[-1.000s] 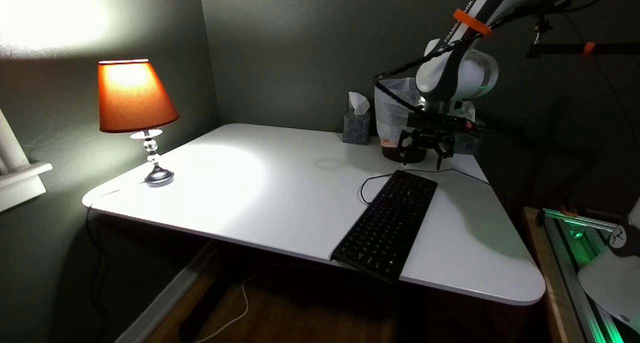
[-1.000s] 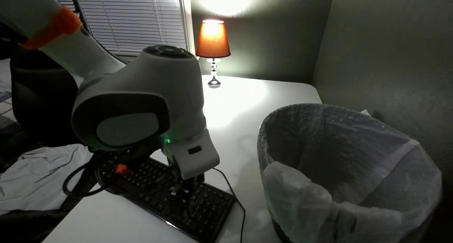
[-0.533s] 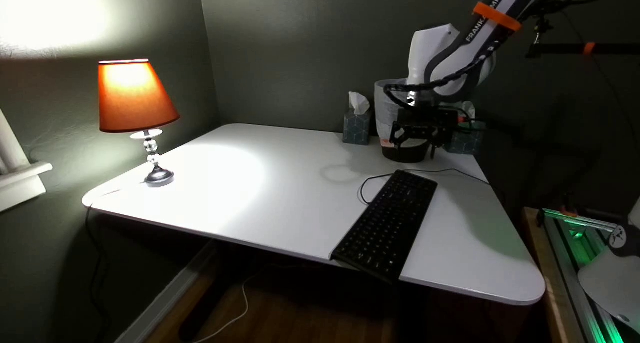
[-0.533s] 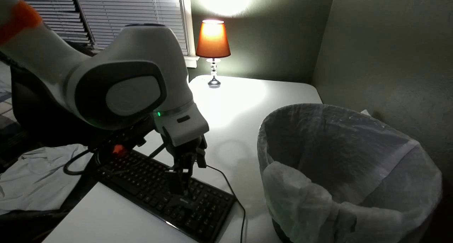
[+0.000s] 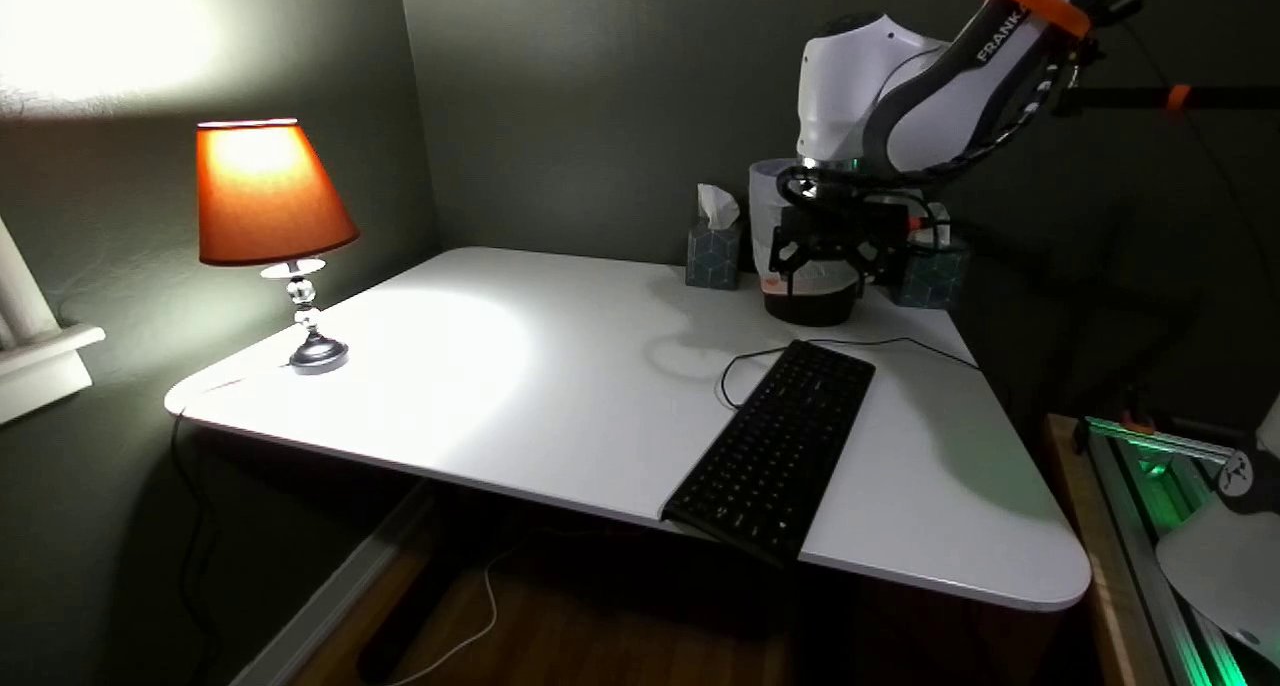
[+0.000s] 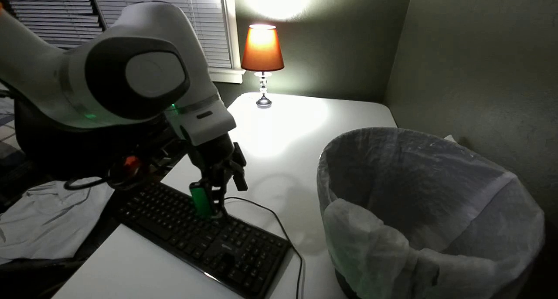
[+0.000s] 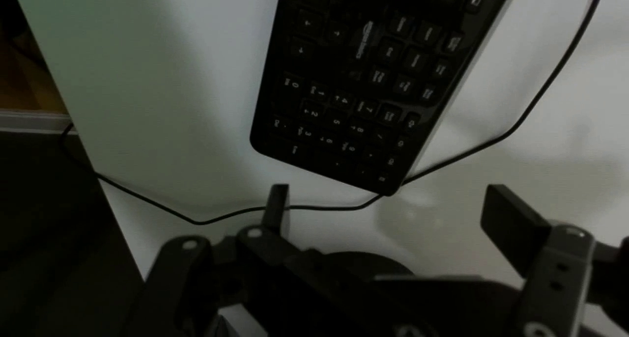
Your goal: Press a key on the keyboard
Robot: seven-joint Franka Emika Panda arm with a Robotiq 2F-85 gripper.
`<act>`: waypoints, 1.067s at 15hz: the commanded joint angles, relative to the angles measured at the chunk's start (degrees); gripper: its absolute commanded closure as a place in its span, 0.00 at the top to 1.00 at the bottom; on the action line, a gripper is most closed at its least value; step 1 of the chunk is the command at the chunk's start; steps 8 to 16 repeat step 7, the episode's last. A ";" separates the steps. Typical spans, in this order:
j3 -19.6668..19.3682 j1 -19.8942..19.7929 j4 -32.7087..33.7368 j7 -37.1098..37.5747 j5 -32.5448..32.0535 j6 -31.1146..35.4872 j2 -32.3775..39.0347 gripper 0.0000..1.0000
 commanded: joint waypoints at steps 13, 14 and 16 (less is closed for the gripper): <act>4.15 -2.17 -0.04 2.79 -1.93 -2.54 -2.20 1.00; 4.15 -2.17 -0.04 2.79 -1.93 -2.54 -2.20 1.00; 4.15 -2.17 -0.04 2.79 -1.93 -2.54 -2.20 1.00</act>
